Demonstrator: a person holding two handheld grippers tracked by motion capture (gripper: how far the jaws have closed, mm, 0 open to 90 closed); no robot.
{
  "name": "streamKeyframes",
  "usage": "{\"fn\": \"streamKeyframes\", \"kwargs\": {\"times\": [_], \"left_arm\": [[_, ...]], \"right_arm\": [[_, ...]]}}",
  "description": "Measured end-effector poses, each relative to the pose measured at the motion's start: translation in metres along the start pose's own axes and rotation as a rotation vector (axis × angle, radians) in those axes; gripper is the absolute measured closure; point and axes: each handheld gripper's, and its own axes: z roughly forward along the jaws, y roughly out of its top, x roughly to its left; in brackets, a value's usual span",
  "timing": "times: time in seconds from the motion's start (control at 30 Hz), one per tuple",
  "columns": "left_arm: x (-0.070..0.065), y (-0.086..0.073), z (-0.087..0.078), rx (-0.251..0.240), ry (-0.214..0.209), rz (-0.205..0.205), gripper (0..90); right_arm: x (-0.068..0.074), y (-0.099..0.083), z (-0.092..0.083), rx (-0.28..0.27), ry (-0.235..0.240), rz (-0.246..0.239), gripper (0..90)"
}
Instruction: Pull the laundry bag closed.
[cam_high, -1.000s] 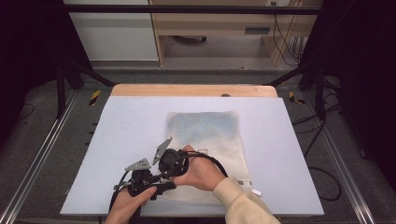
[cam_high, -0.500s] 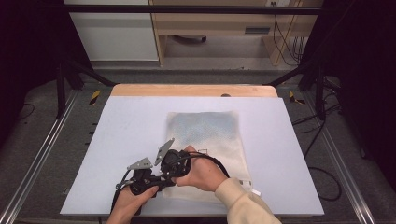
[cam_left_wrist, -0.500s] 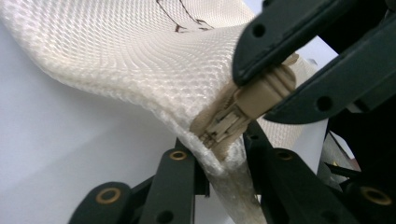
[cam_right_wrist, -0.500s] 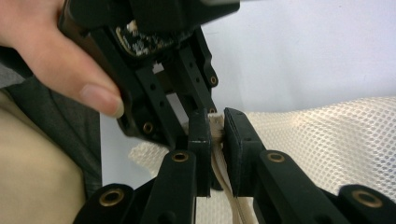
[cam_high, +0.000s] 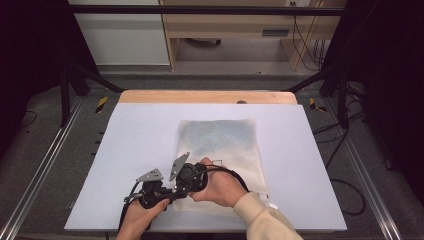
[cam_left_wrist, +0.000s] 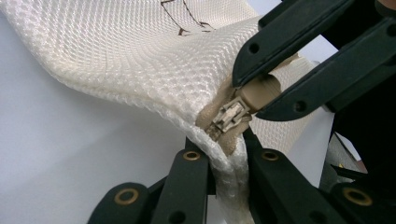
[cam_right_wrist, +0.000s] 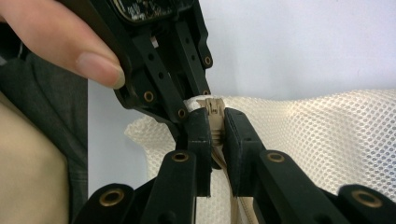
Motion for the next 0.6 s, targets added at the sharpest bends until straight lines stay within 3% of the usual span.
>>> {"fn": "streamKeyframes", "kwargs": {"times": [0.6], "left_arm": [[-0.0013, 0.0015, -0.0033, -0.005, 0.027, 0.009, 87.2]], "right_arm": [[0.0001, -0.0039, -0.0012, 0.055, -0.022, -0.019, 82.3]]}}
